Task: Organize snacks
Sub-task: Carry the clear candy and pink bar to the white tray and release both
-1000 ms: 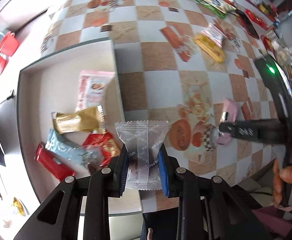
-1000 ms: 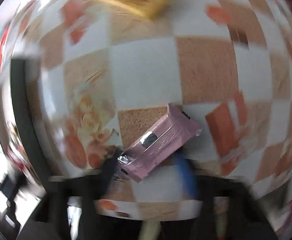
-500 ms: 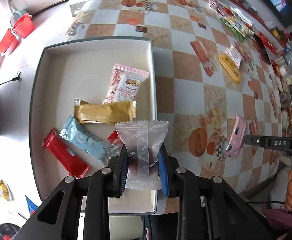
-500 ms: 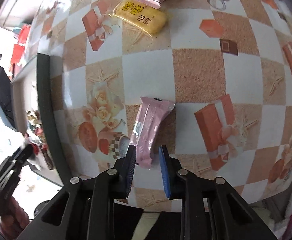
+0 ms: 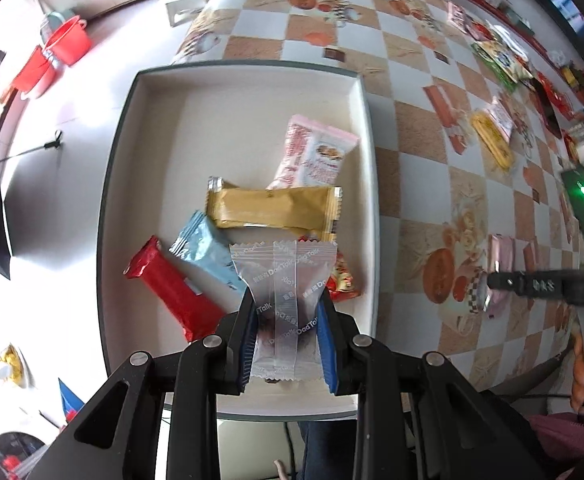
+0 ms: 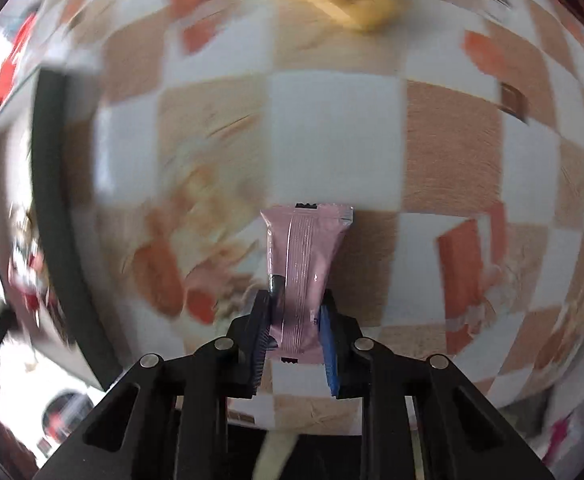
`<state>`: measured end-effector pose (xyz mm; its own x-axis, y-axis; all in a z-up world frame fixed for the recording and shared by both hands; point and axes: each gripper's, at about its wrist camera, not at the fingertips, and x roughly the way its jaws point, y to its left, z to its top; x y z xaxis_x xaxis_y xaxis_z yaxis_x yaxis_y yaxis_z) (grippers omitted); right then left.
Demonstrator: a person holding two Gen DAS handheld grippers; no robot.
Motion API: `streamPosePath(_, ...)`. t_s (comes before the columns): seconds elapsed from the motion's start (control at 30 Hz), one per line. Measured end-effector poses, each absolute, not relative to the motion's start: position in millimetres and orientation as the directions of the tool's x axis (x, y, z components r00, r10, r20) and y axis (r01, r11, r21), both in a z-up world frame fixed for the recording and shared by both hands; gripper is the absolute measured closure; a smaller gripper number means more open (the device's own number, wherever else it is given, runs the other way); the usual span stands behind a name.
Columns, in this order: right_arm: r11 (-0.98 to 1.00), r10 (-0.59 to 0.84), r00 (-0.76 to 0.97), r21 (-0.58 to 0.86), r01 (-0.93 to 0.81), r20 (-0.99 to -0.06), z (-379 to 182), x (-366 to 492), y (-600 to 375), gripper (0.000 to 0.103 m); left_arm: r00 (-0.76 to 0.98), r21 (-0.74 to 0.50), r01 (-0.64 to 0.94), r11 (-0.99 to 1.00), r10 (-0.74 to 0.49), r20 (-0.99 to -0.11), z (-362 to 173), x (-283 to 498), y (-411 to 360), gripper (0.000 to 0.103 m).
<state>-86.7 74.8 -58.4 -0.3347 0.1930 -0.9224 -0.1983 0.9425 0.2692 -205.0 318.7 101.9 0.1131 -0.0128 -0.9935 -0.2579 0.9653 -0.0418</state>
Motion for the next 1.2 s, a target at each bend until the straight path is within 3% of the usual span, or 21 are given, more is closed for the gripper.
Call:
streamPosePath(0.4,0.835,0.386,-0.277,0.461,-0.300,-0.880,6.6,-66.4,121.3,0.078,0.153,-0.062,-0.330,0.942,-0.012,-0.988,103.7,-204.6,343.7,0.073)
streamPosePath(0.93,0.706,0.429,-0.326,0.538,-0.460,-0.842,54.6,-63.0,257.3,0.078,0.151,-0.051,-0.374,0.926,0.006,-0.988,95.1,-191.1,383.2,0.073)
streamPosePath(0.97,0.706,0.429,-0.329,0.539,-0.459,-0.841,53.6,-62.8,262.2,0.078,0.149,-0.051,-0.372,0.927,0.005,-0.989,93.7,-190.7,383.5,0.072)
streamPosePath(1.0,0.708,0.425,-0.334,0.539,-0.455,-0.841,51.6,-60.1,263.3,0.077,0.142,-0.047,-0.368,0.929,0.006,-0.990,92.1,-190.3,383.2,0.064)
streamPosePath(1.03,0.713,0.415,-0.347,0.538,-0.451,-0.841,49.0,-59.4,264.2,0.070,0.130,-0.035,-0.363,0.931,0.014,-0.991,90.4,-189.8,381.8,0.058)
streamPosePath(1.07,0.722,0.396,-0.366,0.532,-0.442,-0.842,43.0,-59.2,264.6,0.057,0.125,-0.025,-0.361,0.932,0.022,-0.992,89.8,-190.1,380.3,0.042)
streamPosePath(1.1,0.733,0.381,-0.374,0.522,-0.436,-0.846,39.5,-59.0,262.9,0.016,0.126,-0.019,-0.358,0.933,0.028,-0.992,90.1,-190.7,379.0,0.033)
streamPosePath(1.13,0.749,0.365,-0.369,0.505,-0.429,-0.855,35.4,-59.3,258.2,0.000,0.133,-0.021,-0.351,0.936,0.028,-0.991,91.3,-191.3,376.3,0.032)
streamPosePath(1.2,0.771,0.363,-0.345,0.487,-0.411,-0.866,31.4,-57.9,240.3,0.000,0.130,-0.026,-0.337,0.941,0.019,-0.991,91.8,-191.3,370.9,0.031)
